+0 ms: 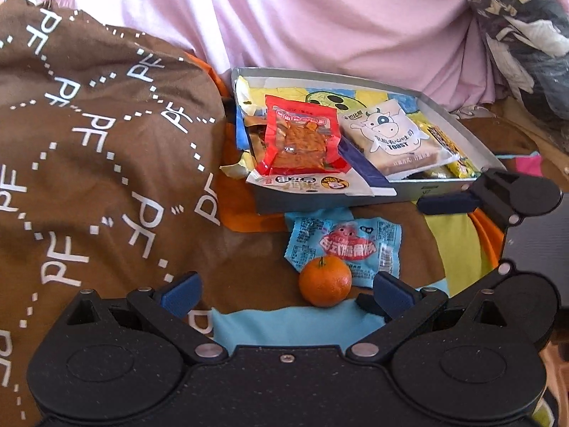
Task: Organize snacks
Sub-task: 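Grasp the orange mandarin with the left tool while the right tool grasps the blue candy packet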
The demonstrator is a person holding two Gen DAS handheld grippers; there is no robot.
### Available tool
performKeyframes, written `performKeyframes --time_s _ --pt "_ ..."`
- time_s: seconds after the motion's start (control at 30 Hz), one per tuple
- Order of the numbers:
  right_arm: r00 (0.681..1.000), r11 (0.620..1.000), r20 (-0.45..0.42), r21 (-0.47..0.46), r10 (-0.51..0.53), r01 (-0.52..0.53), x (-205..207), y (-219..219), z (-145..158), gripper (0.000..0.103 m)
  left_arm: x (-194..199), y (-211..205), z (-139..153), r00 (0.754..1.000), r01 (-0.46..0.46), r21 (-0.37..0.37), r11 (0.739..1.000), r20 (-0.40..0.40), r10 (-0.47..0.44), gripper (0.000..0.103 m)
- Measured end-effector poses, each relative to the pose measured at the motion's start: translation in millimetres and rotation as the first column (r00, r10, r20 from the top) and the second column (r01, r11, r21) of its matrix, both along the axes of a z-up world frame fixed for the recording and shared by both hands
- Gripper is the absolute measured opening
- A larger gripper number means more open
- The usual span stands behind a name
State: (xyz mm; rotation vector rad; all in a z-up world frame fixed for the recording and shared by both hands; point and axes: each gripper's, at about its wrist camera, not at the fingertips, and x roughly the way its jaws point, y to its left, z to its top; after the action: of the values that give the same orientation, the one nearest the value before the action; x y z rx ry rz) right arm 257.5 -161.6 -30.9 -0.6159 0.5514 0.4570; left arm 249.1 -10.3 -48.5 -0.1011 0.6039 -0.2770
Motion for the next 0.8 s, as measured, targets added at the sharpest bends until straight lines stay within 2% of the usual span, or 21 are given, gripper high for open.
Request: performKeyframes --time_s 0.2,0.3,0.5,0.63,0.8 --pt "0.999 0.999 -0.022 0.025 0.024 -0.023 6.1 -0.6 -0.5 0.087 7.2 -1.2 1.0 1.000 0.015 -0.025 1.000 -0.008 -0.015 0.100" --pt "0.999 0.999 -0.021 0.016 0.041 -0.041 8.9 1.0 -2.2 0.086 9.9 -1.3 0.0 0.999 0.040 -0.040 0.998 -0.017 -0.040 0.097" --pt "0.998 0.998 -0.026 0.017 0.059 -0.059 12.9 -0.9 -4.7 0.079 17.3 -1.7 -4.1 0.997 0.072 -0.089 0.993 -0.030 -0.075 0.083" --pt "0.997 0.998 -0.025 0.016 0.066 -0.066 7.1 0.5 -5.7 0.072 23.8 -0.9 -8.5 0.995 0.080 -0.129 0.988 -0.053 -0.088 0.069" --pt "0.998 0.998 -0.026 0.019 0.061 -0.060 4.9 1.1 -6.5 0.069 28.9 1.6 -13.2 0.992 0.075 -0.192 0.979 -0.084 -0.093 0.052"
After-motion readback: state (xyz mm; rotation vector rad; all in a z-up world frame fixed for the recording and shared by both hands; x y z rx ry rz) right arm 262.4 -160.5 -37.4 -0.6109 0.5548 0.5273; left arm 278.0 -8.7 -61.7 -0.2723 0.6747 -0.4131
